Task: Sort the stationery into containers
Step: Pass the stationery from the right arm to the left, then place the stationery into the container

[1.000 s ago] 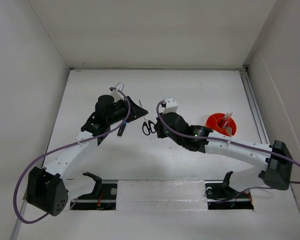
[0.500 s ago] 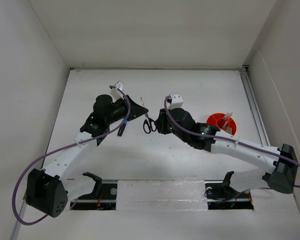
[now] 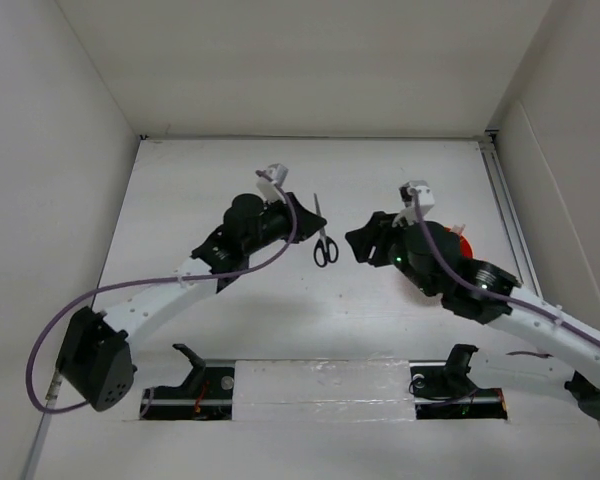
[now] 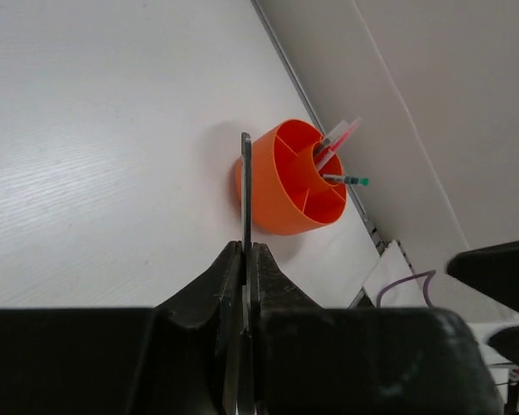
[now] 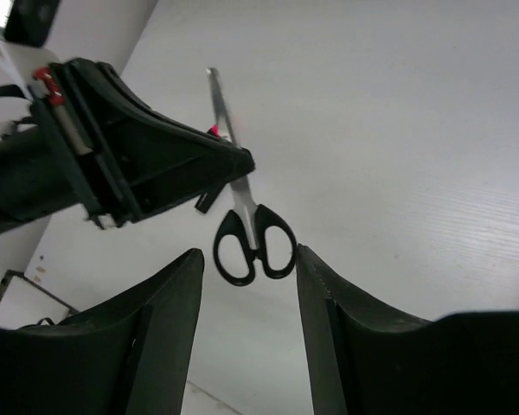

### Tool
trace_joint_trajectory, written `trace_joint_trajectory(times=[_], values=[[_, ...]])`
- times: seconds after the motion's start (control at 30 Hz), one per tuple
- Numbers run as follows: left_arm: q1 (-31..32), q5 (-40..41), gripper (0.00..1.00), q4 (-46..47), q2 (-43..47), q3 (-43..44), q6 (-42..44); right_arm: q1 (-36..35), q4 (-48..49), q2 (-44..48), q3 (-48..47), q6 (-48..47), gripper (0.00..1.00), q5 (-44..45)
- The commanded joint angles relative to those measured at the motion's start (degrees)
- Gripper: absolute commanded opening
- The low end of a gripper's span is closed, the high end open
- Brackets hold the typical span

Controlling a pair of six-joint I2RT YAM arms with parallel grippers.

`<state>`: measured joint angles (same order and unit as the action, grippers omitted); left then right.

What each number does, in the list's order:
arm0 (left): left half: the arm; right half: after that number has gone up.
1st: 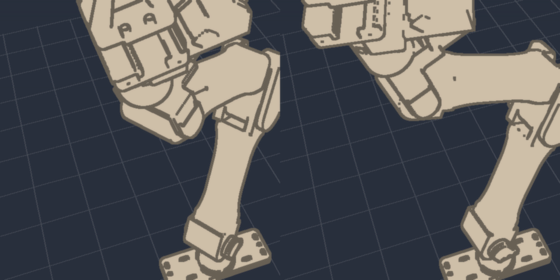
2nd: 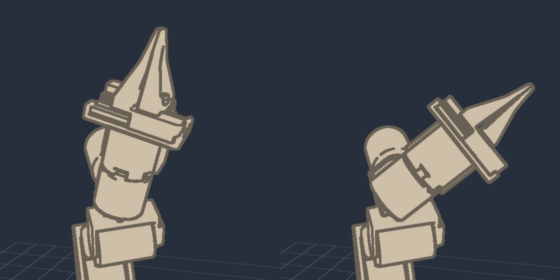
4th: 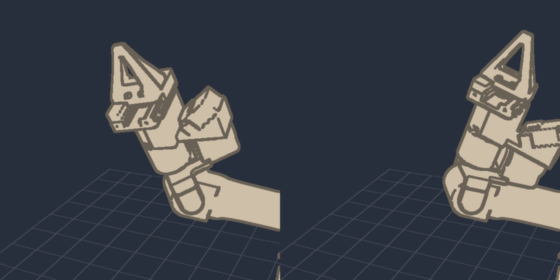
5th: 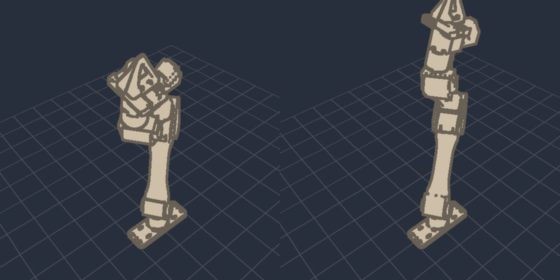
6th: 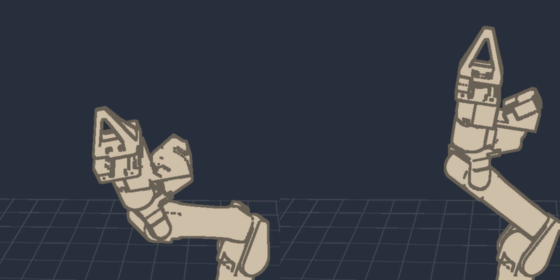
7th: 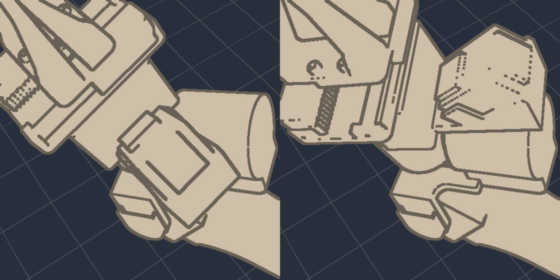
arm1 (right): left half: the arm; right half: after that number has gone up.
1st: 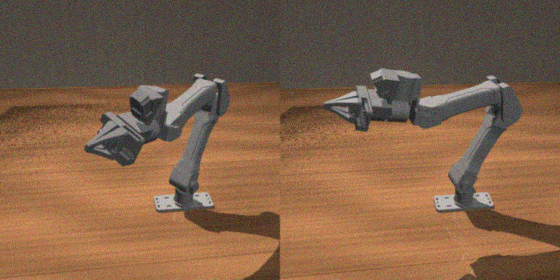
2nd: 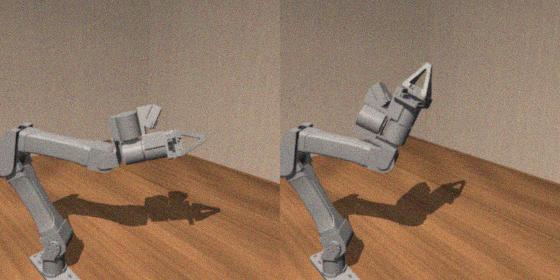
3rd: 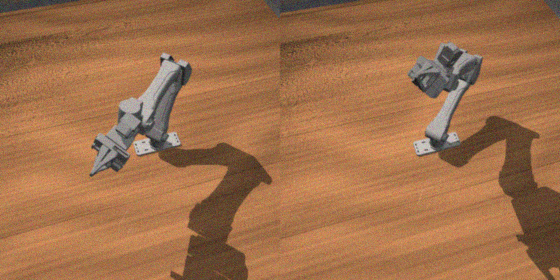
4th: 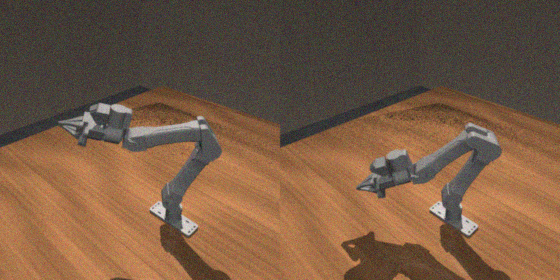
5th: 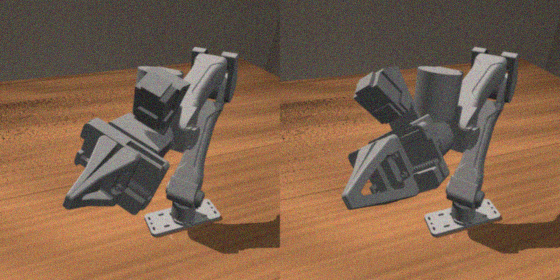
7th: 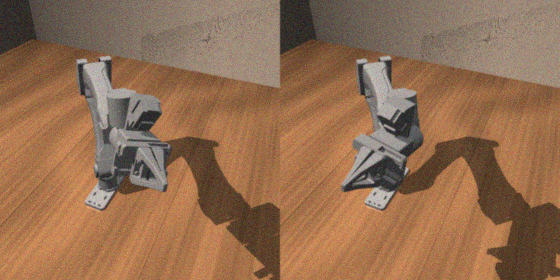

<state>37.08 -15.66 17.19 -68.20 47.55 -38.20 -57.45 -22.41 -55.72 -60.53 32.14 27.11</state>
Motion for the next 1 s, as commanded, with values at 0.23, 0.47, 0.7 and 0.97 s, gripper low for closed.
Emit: trace_joint_trajectory(times=[0.23,0.47,0.7,0.97], values=[[17.48,32.57,0.00,12.00,-21.07,19.84,8.48,-1.61,-31.24,17.13,-9.95,9.16,0.54,17.95],[25.06,43.96,0.00,3.56,-36.11,39.62,9.02,-1.61,-45.42,16.53,-18.47,16.02,0.54,25.09],[25.59,45.63,0.00,1.18,-43.94,47.55,8.49,-1.61,-48.25,17.57,-21.73,16.90,0.54,25.18],[26.29,47.30,0.00,1.00,-48.33,52.03,7.87,-1.61,-48.86,18.63,-21.73,16.90,0.54,24.65]])
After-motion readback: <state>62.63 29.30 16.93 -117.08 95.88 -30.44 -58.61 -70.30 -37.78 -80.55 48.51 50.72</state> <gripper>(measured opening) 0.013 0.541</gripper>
